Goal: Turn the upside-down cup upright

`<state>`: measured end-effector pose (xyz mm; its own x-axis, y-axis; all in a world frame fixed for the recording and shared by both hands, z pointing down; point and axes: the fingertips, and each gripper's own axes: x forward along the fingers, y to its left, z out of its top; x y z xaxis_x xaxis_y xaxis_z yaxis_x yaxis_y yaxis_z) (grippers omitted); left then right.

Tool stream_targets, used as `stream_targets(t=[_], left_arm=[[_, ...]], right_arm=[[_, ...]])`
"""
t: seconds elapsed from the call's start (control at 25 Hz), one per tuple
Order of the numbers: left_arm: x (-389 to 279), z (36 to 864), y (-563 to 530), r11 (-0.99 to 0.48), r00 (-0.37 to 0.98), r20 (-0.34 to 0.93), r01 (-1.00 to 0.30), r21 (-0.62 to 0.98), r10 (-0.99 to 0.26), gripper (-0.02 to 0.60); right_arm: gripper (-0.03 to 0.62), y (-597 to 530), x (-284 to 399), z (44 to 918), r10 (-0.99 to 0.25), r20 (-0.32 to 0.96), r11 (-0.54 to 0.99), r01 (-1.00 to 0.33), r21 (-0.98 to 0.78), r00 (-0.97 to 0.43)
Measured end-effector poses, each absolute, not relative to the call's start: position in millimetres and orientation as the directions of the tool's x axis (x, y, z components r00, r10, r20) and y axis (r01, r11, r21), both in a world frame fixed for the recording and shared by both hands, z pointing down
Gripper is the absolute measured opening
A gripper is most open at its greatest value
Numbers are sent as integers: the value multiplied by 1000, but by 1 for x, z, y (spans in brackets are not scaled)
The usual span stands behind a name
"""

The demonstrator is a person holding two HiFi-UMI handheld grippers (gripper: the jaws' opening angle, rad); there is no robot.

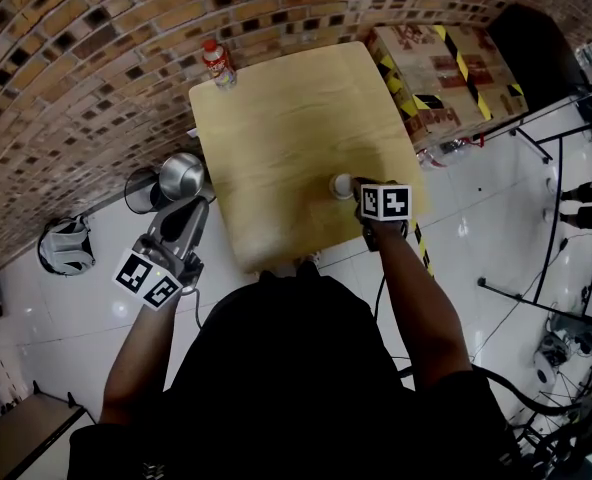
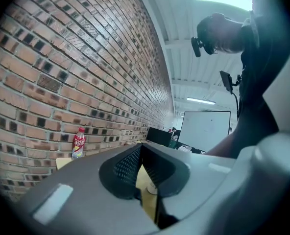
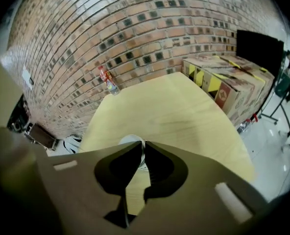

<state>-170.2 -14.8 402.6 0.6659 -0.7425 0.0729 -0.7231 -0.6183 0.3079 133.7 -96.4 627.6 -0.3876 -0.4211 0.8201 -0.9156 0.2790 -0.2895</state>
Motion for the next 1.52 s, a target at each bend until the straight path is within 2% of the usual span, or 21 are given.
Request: stream_targets(t=[0.2,0.4,0.84,1.04,1.12,1.16,1.24,1.32,1.4,1.52], left_arm=[[-170,403,-16,-621,667,65,-721,308,-742,0],[-168,404,-15,-622,668,63,-720,307,-741,0],[-180,403,-9,-613,657,70,-731,300,-750,0],[-186,402,-6,-603,648,76,-740,298,-758,0],[-189,402,-5,-599,644,79,-744,296,-761,0],[-190,402,-5,-598,643,80,-745,295,-762,0],[-193,403,-5,-594,639,83,-749,294,-764,0],[-195,405,-5,-590,637,86,-751,296,-766,0],[-194,405,-5,-590,636,85,-751,298,-767,0],[-192,404,-7,-593,639,84,-748,297,-764,0]], right_arm=[[25,-98,131,613,-492,836,423,-906,-16,-244],[26,-87,108,617,-510,839,526,-841,128,-191],[38,-75,62,624,-526,821,491,-867,78,-223],[38,-65,52,642,-495,837,471,-882,34,-233],[31,-60,53,650,-485,844,457,-889,21,-229],[3,-58,52,653,-482,846,454,-891,19,-228],[3,-55,50,655,-483,842,463,-886,13,-239],[20,-57,47,651,-504,818,484,-875,3,-275],[66,-64,48,636,-548,778,494,-869,4,-308],[93,-91,75,610,-620,722,477,-878,36,-307]])
